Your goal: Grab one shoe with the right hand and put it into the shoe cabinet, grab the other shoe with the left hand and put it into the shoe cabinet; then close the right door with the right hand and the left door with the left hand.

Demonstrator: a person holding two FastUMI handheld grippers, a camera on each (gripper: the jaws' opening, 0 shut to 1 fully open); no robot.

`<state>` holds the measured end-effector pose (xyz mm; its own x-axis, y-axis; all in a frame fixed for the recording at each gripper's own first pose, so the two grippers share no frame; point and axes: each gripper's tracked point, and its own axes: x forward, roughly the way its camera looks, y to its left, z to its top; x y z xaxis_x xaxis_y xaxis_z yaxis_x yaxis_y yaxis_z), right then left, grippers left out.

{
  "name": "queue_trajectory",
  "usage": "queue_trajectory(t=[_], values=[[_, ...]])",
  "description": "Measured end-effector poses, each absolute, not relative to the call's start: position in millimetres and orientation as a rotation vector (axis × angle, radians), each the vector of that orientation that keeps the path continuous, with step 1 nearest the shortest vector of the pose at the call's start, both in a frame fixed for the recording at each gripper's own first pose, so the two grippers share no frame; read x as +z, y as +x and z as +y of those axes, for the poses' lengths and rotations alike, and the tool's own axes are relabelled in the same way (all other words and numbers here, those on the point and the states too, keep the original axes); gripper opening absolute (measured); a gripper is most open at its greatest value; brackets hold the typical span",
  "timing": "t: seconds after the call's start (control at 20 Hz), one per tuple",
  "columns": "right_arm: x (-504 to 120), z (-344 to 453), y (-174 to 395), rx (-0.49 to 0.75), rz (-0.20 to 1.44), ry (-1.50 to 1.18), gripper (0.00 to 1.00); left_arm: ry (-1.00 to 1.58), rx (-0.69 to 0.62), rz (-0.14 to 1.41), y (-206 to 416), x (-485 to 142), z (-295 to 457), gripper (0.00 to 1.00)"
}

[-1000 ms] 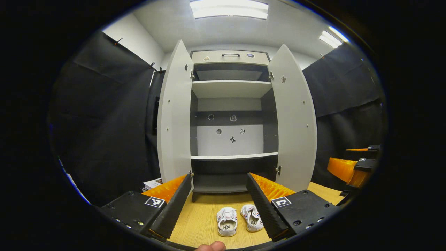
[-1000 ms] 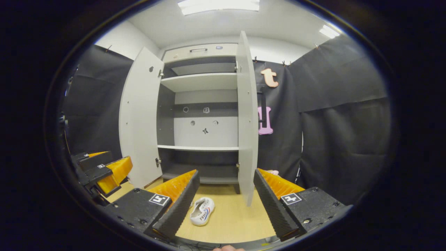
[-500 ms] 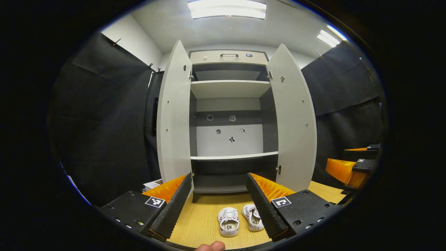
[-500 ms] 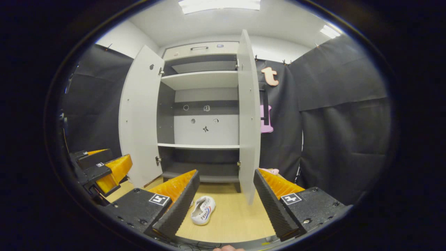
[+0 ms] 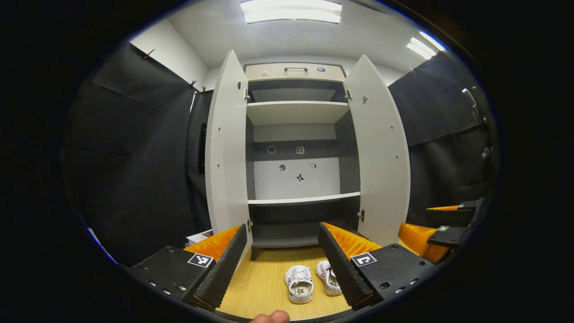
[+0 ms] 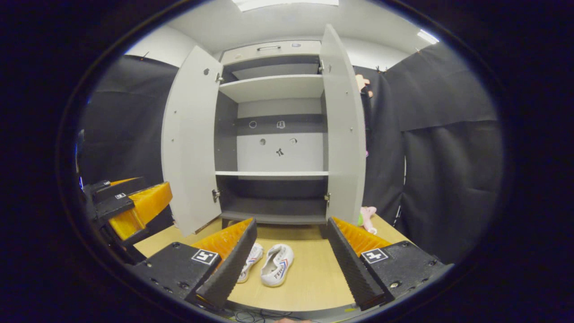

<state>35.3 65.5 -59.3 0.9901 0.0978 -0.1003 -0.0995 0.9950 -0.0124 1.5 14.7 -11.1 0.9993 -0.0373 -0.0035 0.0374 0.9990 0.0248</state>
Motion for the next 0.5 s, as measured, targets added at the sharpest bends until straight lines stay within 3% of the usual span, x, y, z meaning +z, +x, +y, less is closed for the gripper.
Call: queue_trajectory(t=[0.4, 0.5], values=[[-140.9, 125.3, 97.8, 0.209, 0.262, -0.066, 1.0, 0.019, -0.004, 0.018, 4.4, -19.0, 47.1, 0.96], [-169.5, 139.1, 111.7, 0.241, 0.322, -0.058, 0.96, 0.022, 0.003, 0.024, 7.0, -22.3, 56.7, 0.95]])
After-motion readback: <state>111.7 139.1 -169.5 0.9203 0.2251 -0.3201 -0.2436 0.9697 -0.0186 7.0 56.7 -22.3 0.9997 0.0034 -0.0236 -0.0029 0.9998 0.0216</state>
